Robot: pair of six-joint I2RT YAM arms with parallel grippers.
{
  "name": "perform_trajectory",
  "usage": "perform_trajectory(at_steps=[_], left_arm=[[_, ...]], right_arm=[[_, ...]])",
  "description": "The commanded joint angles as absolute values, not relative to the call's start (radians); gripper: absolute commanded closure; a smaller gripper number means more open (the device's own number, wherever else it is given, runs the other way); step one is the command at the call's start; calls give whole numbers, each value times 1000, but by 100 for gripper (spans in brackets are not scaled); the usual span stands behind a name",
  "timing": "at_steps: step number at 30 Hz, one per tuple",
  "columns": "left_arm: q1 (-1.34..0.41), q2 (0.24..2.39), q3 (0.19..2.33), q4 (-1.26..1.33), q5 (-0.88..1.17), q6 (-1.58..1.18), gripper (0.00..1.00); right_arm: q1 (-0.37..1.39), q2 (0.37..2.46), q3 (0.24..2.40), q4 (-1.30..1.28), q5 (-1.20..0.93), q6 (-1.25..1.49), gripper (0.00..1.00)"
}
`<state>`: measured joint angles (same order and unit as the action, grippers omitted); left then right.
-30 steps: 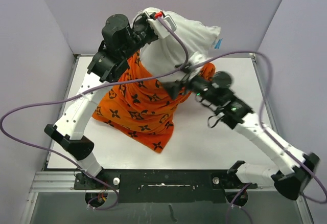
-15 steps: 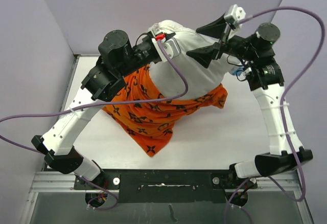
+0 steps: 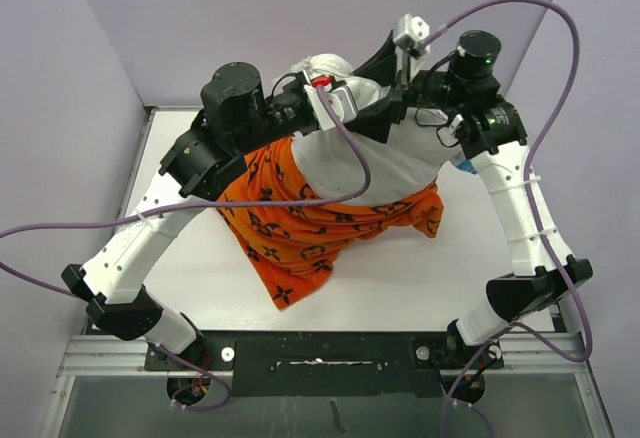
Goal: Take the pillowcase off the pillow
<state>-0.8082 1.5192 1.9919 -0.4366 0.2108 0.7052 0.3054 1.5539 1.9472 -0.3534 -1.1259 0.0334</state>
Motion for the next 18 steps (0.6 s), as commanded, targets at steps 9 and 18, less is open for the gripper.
perform_trajectory(at_steps=[9,18], left_arm=[[-847,1477,2013,-385,180,738,100],[-769,1578,2140,-604,76,698,77]], right_arm=[[445,1564,1798,-477,-699,-49,18],[334,1577,1572,-311,-487,83,100]])
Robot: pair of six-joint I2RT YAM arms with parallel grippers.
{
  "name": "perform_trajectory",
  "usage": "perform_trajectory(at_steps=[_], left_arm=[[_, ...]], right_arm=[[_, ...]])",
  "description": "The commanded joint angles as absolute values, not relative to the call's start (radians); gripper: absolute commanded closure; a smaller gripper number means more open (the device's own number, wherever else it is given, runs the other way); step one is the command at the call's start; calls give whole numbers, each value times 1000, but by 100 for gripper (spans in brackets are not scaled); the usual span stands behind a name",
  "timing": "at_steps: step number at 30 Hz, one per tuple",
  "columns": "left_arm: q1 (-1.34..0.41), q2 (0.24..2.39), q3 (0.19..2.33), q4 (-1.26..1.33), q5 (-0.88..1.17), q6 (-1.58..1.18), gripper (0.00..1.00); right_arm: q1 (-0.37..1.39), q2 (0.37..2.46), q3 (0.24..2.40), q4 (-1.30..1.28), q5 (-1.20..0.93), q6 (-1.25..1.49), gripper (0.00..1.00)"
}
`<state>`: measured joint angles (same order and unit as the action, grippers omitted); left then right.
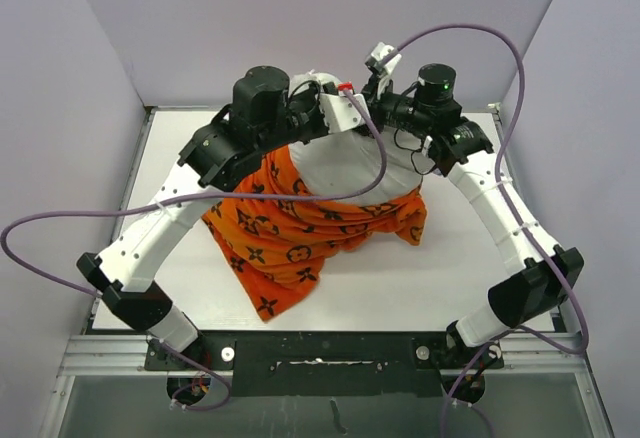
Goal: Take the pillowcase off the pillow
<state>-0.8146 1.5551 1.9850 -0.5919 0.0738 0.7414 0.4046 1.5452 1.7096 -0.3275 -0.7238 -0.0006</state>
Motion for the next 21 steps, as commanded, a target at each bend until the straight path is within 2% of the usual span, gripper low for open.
perform_trajectory(at_steps=[1,3,5,7,9,16,21], left_arm=[[-723,1618,2212,-699,94,657,57],[-611,1715,2379,-904,156,555,33],[-499,1790,2483,-1066,221,492,21],[-396,1814,2466,-1167,293,474,5],[-295,1787,2339,-1201,365,481,2],[-47,1575,1706,-1102,510,645,2],[94,1542,1461,-1046,541,755,2]], right_arm=[[318,1573,1536,-290,-491,98,100],[286,1564,1460,-249,-501,119,100],[255,1557,1391,-224,-496,115,100],[230,1562,1344,-218,-486,116,100],[209,1583,1324,-241,-458,117,100],[159,1635,1280,-322,-298,145,100],[134,1638,1255,-345,-242,163,100]])
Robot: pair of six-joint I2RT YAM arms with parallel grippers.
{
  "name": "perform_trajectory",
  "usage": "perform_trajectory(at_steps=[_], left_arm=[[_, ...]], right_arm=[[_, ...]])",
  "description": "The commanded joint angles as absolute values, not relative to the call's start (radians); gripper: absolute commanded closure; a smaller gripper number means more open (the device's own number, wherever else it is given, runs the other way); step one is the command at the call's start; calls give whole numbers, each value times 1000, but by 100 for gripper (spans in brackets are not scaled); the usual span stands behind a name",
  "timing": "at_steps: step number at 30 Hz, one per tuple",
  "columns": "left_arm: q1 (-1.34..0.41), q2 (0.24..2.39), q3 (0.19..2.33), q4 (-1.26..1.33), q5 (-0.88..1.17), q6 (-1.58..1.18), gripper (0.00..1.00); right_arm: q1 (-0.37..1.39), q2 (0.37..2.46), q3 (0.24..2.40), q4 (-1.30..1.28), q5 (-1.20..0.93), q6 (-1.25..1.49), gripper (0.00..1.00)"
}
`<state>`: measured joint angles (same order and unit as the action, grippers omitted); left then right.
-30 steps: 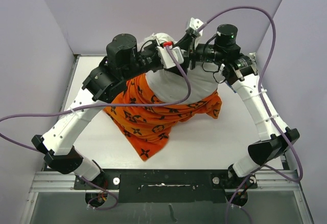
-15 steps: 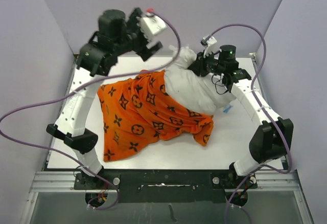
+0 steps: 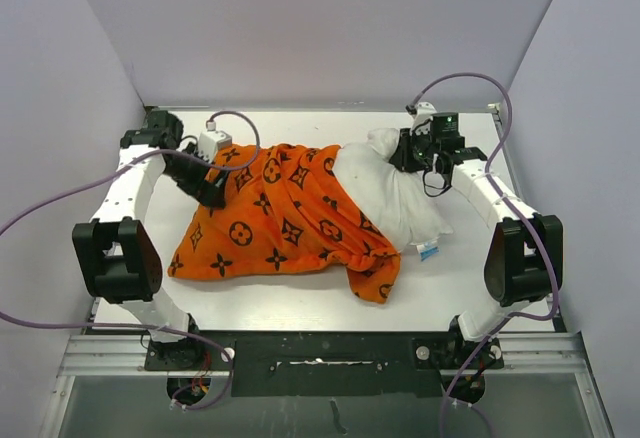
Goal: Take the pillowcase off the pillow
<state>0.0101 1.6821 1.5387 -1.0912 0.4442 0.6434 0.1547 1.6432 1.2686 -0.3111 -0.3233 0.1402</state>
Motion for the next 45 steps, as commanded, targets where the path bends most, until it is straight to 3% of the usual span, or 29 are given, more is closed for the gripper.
perform_trajectory(at_steps=[1,9,17,25,31,39,45], left_arm=[[123,1549,1448,-1035,549,762,2],[195,1608,1400,-1096,619,872,2],[225,1470,1295,-1156,640,1047,2],[258,1481,1408,-1202,725,1047,2],[210,1498,1270,-1047,650,1034,2],[169,1565,1182,-1092,676,1016,2],[146,1550,987,-751,535,972,2]], right_arm=[[127,1636,1250,-345,-243,169,100],[103,1625,1246,-371,-240,166,100],[65,1630,1272,-415,-145,182,100],[33,1578,1220,-328,-107,227,100],[44,1611,1272,-340,-166,223,100],[57,1618,1272,-356,-170,212,100],[62,1619,1267,-349,-190,217,100]])
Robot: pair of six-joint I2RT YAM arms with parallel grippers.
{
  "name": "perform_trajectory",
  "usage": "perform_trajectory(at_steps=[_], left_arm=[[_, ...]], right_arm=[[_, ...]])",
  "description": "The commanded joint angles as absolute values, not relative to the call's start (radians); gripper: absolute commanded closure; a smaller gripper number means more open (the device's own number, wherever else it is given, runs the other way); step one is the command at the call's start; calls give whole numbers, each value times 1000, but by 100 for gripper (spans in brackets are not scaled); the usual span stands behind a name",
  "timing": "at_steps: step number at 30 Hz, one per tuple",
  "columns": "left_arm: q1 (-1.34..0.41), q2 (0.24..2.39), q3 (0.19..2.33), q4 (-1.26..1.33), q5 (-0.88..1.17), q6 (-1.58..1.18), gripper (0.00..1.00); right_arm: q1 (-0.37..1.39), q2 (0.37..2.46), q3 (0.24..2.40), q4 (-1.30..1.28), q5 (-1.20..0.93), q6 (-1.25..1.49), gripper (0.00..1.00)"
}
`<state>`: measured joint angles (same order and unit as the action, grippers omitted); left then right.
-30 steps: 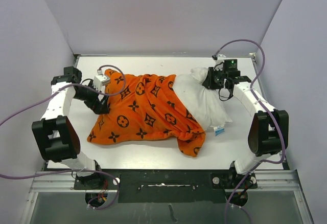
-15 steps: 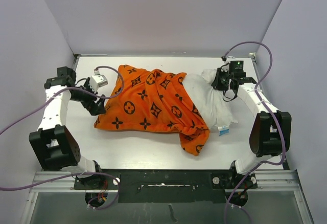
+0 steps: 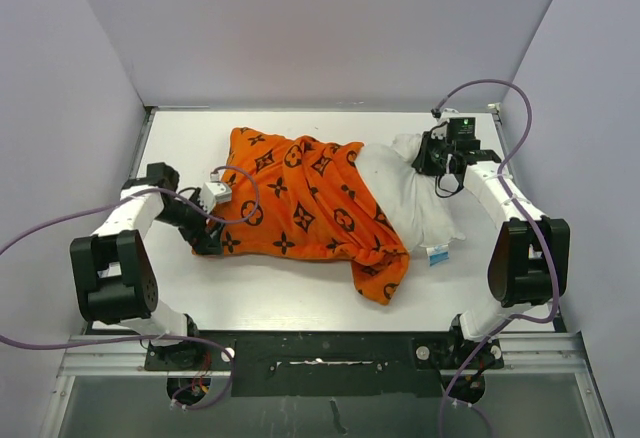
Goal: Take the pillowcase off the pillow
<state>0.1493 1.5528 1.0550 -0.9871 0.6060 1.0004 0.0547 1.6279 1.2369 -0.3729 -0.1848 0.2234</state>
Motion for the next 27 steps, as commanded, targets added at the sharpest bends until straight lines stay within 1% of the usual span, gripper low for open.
perform_trajectory(at_steps=[1,2,3,4,5,6,7,8,12,16,22,27], left_arm=[[149,1554,979,-700,512,961,2],[158,1563,973,-673,503,965,8],[168,1566,974,-653,501,969,17],[178,1571,978,-634,500,963,30],[185,1573,990,-625,502,958,49],[192,1573,1003,-632,509,965,75],[200,1568,1016,-636,517,969,95],[214,1559,1025,-637,524,969,100],[277,1506,1043,-648,541,1027,100],[382,1467,1056,-647,545,1114,100],[558,1556,1196,-708,529,1177,100],[633,1567,1207,-634,478,1231,100]], right_arm=[[60,1620,1269,-348,-197,217,100],[59,1620,1273,-345,-205,219,100],[56,1620,1278,-344,-213,219,100],[52,1621,1285,-341,-225,224,100],[45,1623,1291,-339,-238,230,100],[38,1626,1298,-334,-251,239,100],[30,1629,1305,-331,-257,247,100],[21,1630,1310,-326,-262,256,100],[-19,1638,1344,-322,-257,289,100],[-110,1624,1359,-305,-251,352,100],[-188,1629,1422,-319,-231,394,100],[-207,1648,1469,-335,-214,396,100]])
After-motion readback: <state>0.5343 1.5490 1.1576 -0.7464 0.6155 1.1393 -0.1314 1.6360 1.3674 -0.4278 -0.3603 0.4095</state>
